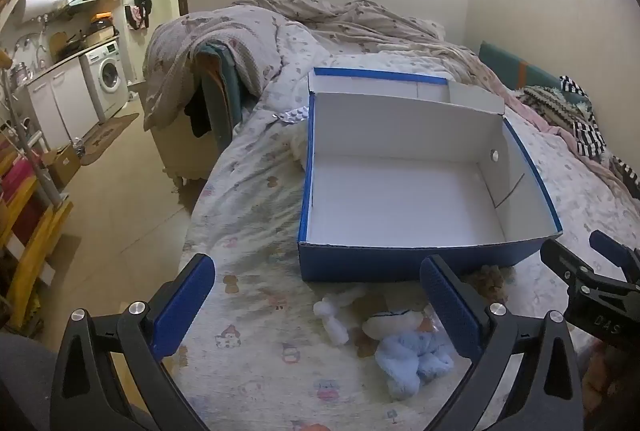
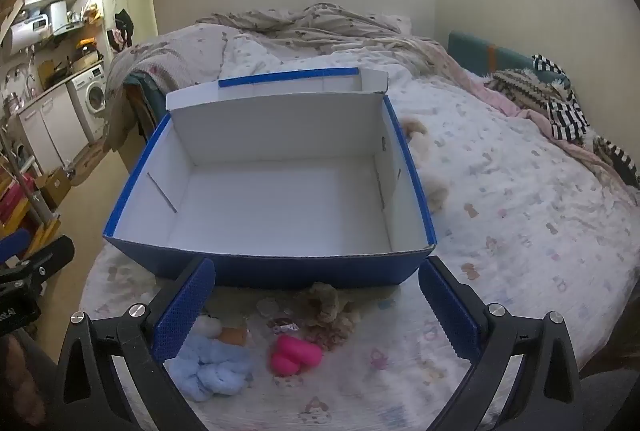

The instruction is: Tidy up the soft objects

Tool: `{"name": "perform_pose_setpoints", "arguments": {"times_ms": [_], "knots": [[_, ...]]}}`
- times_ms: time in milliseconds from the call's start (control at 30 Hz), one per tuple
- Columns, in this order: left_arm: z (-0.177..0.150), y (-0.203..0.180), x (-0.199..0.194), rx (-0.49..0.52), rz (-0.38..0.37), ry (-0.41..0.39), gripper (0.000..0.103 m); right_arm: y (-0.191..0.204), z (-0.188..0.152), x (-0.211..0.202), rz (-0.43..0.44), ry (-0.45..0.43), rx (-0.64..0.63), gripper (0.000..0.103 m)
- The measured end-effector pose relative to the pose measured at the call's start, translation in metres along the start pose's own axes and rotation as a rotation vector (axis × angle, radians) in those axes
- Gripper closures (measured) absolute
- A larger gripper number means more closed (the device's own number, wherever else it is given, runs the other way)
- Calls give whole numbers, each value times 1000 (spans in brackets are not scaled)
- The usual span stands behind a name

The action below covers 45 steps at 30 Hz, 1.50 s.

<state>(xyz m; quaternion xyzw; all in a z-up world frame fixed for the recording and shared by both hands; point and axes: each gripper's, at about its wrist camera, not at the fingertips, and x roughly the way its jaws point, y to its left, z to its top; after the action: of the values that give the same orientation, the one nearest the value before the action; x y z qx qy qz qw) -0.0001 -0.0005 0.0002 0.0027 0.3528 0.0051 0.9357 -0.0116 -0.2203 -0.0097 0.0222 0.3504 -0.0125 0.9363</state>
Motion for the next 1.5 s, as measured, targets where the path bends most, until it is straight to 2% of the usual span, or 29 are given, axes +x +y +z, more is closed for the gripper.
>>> {"name": "perform_pose_setpoints", "arguments": {"times_ms": [133,1500], "knots": [[0,0,1,-10,9,1,0,0,-2,-3,-24,-7,-23,0],[1,1,3,-9,18,5,0,0,0,-1,1,5,-3,0]]}}
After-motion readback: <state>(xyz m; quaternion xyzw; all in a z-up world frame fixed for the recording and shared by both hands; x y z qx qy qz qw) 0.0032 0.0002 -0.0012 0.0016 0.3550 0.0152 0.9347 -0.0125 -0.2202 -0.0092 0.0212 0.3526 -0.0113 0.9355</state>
